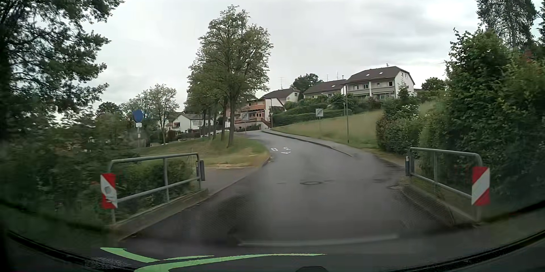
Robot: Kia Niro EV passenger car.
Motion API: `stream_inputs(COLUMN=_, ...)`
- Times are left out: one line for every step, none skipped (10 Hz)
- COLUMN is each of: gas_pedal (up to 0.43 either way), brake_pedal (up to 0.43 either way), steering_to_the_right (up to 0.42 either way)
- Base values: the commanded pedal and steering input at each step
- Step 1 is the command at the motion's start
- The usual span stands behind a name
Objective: Follow the waypoints while adhering to traffic rules and regulations
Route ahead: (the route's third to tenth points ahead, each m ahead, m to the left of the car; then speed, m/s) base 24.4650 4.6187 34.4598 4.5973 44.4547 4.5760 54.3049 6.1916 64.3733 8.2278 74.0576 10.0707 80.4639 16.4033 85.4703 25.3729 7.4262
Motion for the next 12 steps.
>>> stream_inputs(gas_pedal=0.067, brake_pedal=0.000, steering_to_the_right=0.059)
stream_inputs(gas_pedal=0.067, brake_pedal=0.000, steering_to_the_right=0.059)
stream_inputs(gas_pedal=0.067, brake_pedal=0.000, steering_to_the_right=0.059)
stream_inputs(gas_pedal=0.067, brake_pedal=0.000, steering_to_the_right=0.059)
stream_inputs(gas_pedal=0.067, brake_pedal=0.000, steering_to_the_right=0.057)
stream_inputs(gas_pedal=0.067, brake_pedal=0.000, steering_to_the_right=0.054)
stream_inputs(gas_pedal=0.067, brake_pedal=0.000, steering_to_the_right=0.049)
stream_inputs(gas_pedal=0.067, brake_pedal=0.000, steering_to_the_right=0.044)
stream_inputs(gas_pedal=0.067, brake_pedal=0.000, steering_to_the_right=0.039)
stream_inputs(gas_pedal=0.079, brake_pedal=0.000, steering_to_the_right=0.032)
stream_inputs(gas_pedal=0.087, brake_pedal=0.000, steering_to_the_right=0.025)
stream_inputs(gas_pedal=0.087, brake_pedal=0.000, steering_to_the_right=0.012)
